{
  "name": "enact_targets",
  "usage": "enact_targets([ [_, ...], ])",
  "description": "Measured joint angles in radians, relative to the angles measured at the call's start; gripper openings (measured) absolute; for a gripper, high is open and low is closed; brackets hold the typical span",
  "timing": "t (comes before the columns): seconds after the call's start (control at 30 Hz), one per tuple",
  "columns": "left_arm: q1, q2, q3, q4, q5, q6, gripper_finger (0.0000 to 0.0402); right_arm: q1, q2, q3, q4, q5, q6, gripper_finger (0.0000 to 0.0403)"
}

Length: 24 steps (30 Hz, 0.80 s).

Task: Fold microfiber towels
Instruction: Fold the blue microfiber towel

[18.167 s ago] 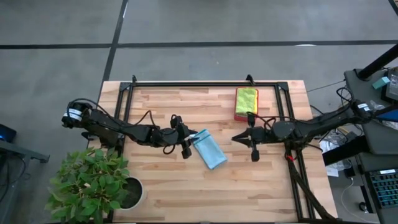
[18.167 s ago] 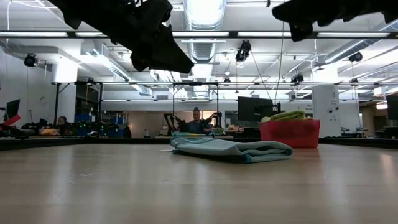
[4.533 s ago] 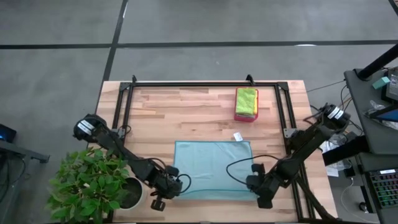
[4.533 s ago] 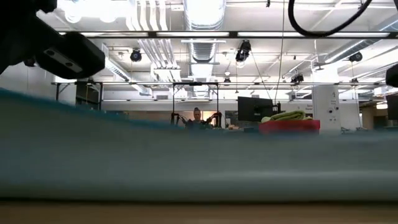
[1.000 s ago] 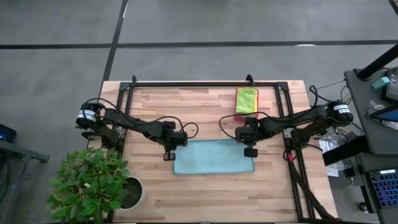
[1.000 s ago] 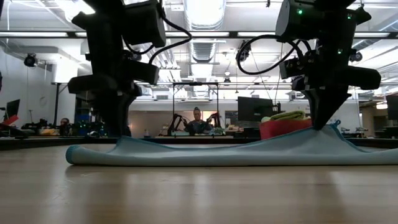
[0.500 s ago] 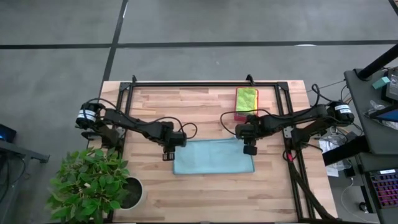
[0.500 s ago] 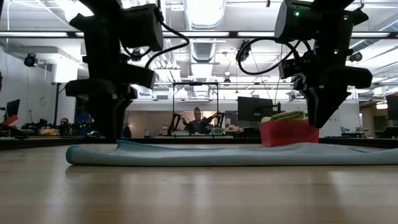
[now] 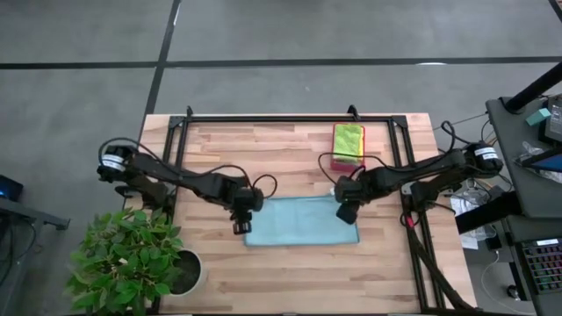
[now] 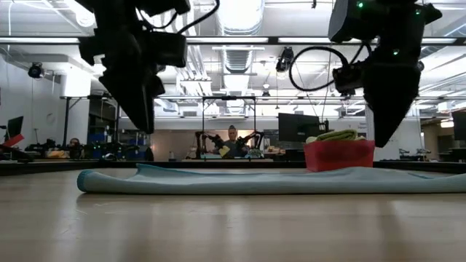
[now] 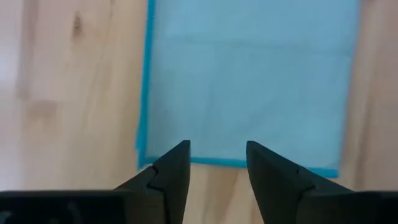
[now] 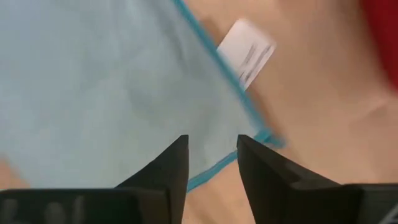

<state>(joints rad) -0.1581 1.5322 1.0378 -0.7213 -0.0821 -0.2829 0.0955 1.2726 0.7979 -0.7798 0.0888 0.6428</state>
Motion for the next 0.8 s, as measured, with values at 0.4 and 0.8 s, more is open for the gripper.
enact_targets([
  [0.4, -0.152, 0.012, -0.011, 0.126, -0.096, -0.096, 0.0141, 0.107, -0.173, -0.164, 0.064, -0.065, 0.440, 0.0207],
  [0.8, -0.184, 0.012, -0.016, 0.192, -0.135, -0.106, 0.0141, 0.133, -0.213, -0.387, 0.351, -0.122, 0.565, 0.0277],
])
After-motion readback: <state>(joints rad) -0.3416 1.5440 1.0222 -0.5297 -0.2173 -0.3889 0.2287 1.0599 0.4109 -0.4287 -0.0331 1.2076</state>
